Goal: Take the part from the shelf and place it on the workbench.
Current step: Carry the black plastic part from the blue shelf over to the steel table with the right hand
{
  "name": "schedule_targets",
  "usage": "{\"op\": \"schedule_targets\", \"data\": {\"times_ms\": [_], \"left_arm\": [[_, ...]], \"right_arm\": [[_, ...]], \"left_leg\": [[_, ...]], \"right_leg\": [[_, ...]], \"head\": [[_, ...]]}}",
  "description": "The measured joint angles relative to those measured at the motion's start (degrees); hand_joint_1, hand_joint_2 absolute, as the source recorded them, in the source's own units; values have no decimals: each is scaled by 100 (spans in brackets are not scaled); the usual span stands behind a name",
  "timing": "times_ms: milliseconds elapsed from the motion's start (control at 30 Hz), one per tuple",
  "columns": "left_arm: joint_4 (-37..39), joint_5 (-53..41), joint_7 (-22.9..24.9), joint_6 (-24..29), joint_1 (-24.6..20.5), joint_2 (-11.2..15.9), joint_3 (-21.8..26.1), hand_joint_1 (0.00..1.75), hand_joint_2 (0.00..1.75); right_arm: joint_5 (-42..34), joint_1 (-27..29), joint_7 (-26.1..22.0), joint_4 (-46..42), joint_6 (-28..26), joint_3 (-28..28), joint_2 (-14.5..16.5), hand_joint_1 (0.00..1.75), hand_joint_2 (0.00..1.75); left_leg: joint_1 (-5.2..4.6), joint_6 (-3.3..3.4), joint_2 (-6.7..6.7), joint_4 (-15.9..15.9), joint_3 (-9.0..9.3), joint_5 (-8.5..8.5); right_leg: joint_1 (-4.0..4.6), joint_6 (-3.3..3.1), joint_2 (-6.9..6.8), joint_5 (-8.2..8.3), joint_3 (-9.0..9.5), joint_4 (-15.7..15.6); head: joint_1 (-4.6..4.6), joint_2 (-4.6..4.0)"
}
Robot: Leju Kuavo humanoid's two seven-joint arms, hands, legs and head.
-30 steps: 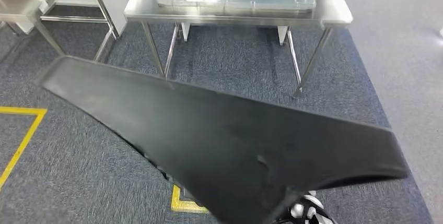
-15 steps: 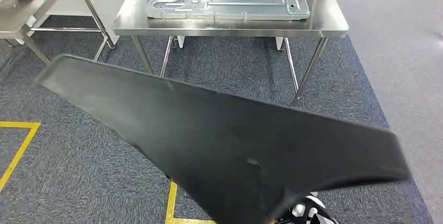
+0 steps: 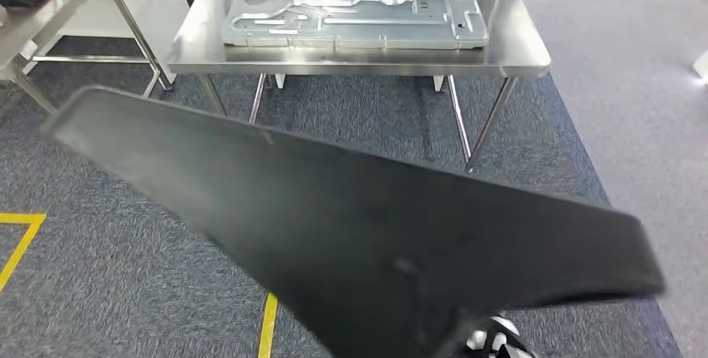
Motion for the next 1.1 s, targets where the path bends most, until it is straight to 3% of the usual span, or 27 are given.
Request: {"op": "schedule_targets", "data": {"times_ms": [67,133,167,200,267,333,500,567,633,667,700,733,800,867,933,1000,1033,1100], "left_arm": [[1,1,-4,-1,-16,-14,-1,0,175],[1,3,-5,-1,-16,-20,-1,0,175],[1,4,-5,-1,-10,-24,-1,0,175],[1,7,-5,-1,-3,-29,-1,0,175],[1,11,-11,-1,4,-45,0,0,175],[1,14,-21,-1,-2,-57,-1,0,175],[1,15,-26,-2,-3,-65,-1,0,175],[1,16,-27,-4,-17,-69,-2,0,175],[1,17,-27,-4,-10,-71,-2,0,175],[1,17,-27,-4,3,-71,-2,0,175],[1,16,-27,-4,15,-71,-1,0,175],[1,14,-27,-4,23,-70,-1,0,175],[1,8,-27,-5,29,-64,-1,0,175],[0,3,-27,-9,26,-59,-1,0,175],[-1,2,-29,-12,36,-52,-1,0,175],[-2,-1,-34,-12,51,-44,0,0,175],[-2,-4,-37,-12,45,-44,0,0,175],[-2,-14,-41,-14,18,-45,-1,0,175]], "right_arm": [[1,5,-8,-14,-14,-3,-2,169,175],[5,29,-14,-22,-26,-4,-7,169,175],[10,46,-18,-23,-32,-4,-11,169,175],[14,59,-23,-23,-38,-4,-16,169,175],[21,73,-44,-23,-49,-4,-26,169,175],[25,83,-80,-21,-53,-6,-33,169,175],[27,123,-117,-32,-59,-22,-42,169,175],[28,125,-119,-39,-52,-27,-41,169,175],[28,140,-121,-40,-41,-28,-41,169,175],[28,152,-121,-40,-37,-29,-42,169,175],[28,163,-121,-40,-34,-31,-42,169,175],[28,169,-121,-40,-32,-33,-42,169,175],[27,177,-123,-41,-24,-40,-42,169,175],[26,186,-125,-41,-14,-46,-43,169,175],[26,196,-125,-46,-8,-54,-47,169,175],[24,199,-129,-66,-1,-68,-50,169,175],[23,197,-132,-76,1,-79,-51,169,175],[24,209,-132,-86,5,-93,-54,169,175]], "left_leg": [[16,9,4,-34,93,-15],[23,2,1,-33,130,-62],[28,-10,0,-32,155,-91],[36,-25,-1,-31,192,-124],[56,-72,-3,-33,289,-203],[63,-139,-5,-39,359,-276],[65,-329,5,146,413,-359],[78,-353,9,643,149,-559],[81,-356,9,1335,-316,-823],[81,-349,9,1535,-498,-874],[79,-339,9,1534,-587,-804],[76,-325,9,1353,-580,-627],[48,-262,13,646,-379,-128],[-15,-174,19,258,-263,-170],[-45,-79,9,210,-228,-331],[-11,-9,4,122,-76,-126],[3,11,6,106,-2,-78],[7,33,12,103,81,-105]], "right_leg": [[-35,63,-14,-295,-258,491],[-89,122,-25,-541,-674,1076],[-115,147,-33,-527,-814,1197],[-135,166,-42,-393,-857,1124],[-158,185,-62,131,-694,481],[-137,151,-84,369,-510,-108],[-122,-74,-79,380,-337,-305],[-121,-130,-86,338,-249,-321],[-102,-163,-81,277,-203,-321],[-90,-169,-74,244,-173,-321],[-77,-172,-67,207,-131,-321],[-65,-170,-61,171,-80,-321],[-39,-153,-63,83,49,-326],[-34,-101,-60,0,127,-336],[-36,-26,-56,-28,180,-287],[-33,48,-61,-80,223,-112],[-38,81,-60,-150,170,56],[-59,132,-61,-387,-161,605]], "head": [[16,0],[22,0],[22,0],[22,0],[25,0],[27,0],[16,0],[5,0],[-1,0],[-2,0],[-1,0],[-2,0],[2,0],[-2,0],[-9,0],[-7,0],[-1,0],[13,0]]}}
